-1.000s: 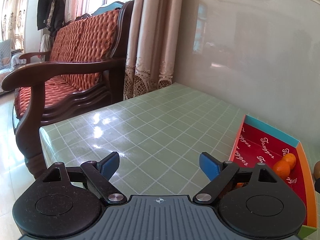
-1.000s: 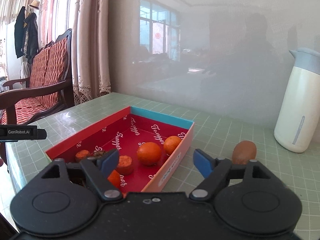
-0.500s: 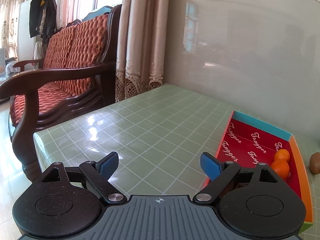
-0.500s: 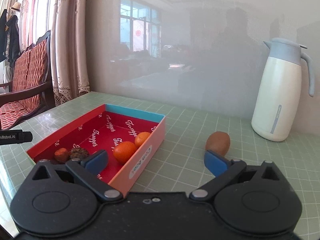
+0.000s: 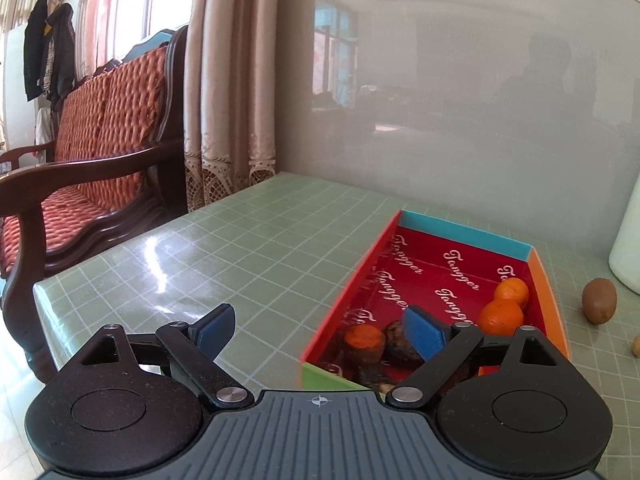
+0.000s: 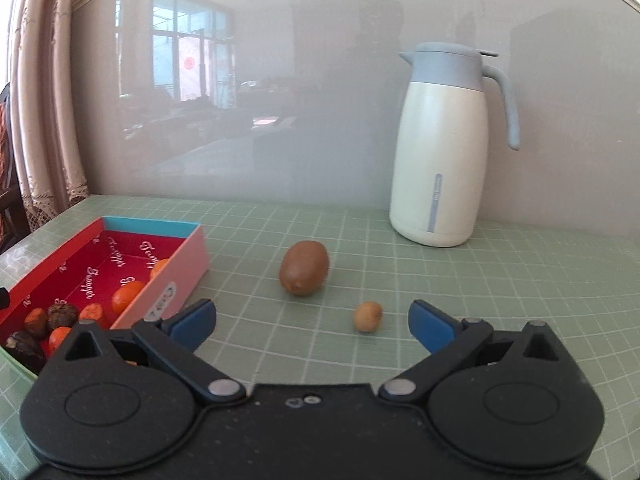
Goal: Organize fruits
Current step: 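Move the left tool from the box toward the brown kiwi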
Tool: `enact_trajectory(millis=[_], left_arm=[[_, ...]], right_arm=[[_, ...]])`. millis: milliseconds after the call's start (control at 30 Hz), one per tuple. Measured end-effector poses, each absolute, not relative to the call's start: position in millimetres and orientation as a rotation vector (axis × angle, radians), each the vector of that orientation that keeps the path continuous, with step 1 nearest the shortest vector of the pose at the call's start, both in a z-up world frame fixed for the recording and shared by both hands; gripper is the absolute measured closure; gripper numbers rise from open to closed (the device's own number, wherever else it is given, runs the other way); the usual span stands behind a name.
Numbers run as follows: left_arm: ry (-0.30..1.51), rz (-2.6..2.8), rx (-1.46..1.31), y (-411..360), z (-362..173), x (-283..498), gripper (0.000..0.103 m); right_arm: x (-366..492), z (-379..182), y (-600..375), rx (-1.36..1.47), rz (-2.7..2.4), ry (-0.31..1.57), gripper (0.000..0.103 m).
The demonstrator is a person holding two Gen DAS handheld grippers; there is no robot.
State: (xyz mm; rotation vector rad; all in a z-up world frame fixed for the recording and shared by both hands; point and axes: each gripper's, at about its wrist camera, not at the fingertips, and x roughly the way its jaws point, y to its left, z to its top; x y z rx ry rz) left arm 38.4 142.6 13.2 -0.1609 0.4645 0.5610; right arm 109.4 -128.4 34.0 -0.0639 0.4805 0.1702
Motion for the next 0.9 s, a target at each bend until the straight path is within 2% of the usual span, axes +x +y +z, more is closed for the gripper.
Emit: enact_trajectory(millis=[500, 900], left_arm=[[0.419, 0.271, -0.002, 37, 18, 61, 0.012], [0.44, 0.135, 0.045, -19, 14, 78, 0.012]], right_arm=[[94, 36, -223, 0.028, -0.041, 0.477, 0.0], [76, 35, -278, 0.113, -0.138, 0.463, 0.0]])
